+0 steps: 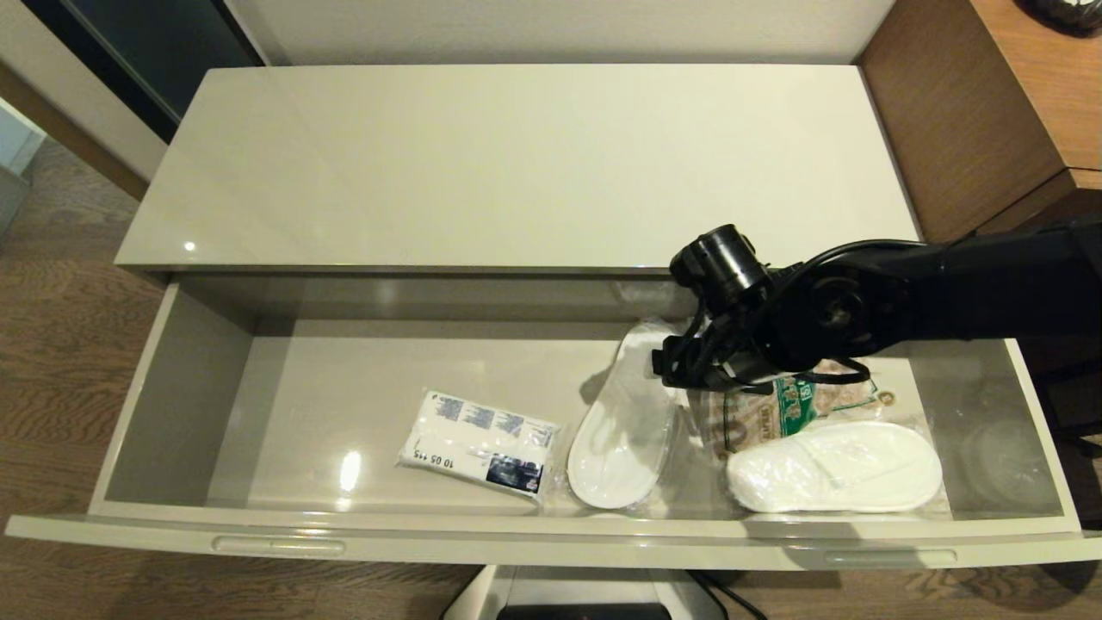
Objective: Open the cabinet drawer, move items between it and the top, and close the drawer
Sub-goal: Take out the disposable slippers from the drawer
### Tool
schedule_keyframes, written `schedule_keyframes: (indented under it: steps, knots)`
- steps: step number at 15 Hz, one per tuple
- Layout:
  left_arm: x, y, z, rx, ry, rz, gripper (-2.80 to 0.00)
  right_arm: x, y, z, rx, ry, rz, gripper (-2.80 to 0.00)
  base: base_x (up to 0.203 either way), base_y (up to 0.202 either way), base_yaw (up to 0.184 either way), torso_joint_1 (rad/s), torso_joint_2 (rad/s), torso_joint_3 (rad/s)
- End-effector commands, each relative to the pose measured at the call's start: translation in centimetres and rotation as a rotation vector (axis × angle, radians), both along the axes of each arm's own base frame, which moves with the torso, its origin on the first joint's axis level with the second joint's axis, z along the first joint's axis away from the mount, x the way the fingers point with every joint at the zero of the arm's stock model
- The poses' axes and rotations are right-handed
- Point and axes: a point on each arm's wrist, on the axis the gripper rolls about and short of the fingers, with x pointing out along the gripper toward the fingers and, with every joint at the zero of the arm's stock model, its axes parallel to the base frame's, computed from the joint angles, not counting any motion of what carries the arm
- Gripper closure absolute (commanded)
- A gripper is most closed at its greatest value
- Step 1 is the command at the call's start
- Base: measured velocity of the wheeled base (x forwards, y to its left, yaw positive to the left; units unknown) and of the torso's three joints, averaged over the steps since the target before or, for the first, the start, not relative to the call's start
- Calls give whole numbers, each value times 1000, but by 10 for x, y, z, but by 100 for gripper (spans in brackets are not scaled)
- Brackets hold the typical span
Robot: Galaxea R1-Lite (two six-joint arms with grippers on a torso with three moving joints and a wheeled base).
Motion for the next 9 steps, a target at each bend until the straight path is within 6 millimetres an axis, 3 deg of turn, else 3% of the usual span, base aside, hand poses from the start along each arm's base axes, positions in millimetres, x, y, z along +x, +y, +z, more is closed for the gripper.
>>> schedule_keyframes:
  steps: [1,7,9]
  knots:
    - [0,0,0,1,1,0,0,14,10,-26,-26,42,-7,-280,0,0,0,0,0,0]
    - [0,0,0,1,1,0,0,36,23,-59,-44,22,-21,-280,0,0,0,0,0,0]
    - [0,0,0,1,1,0,0,47,28,-89,-107,3,-71,-280,0,0,0,0,0,0]
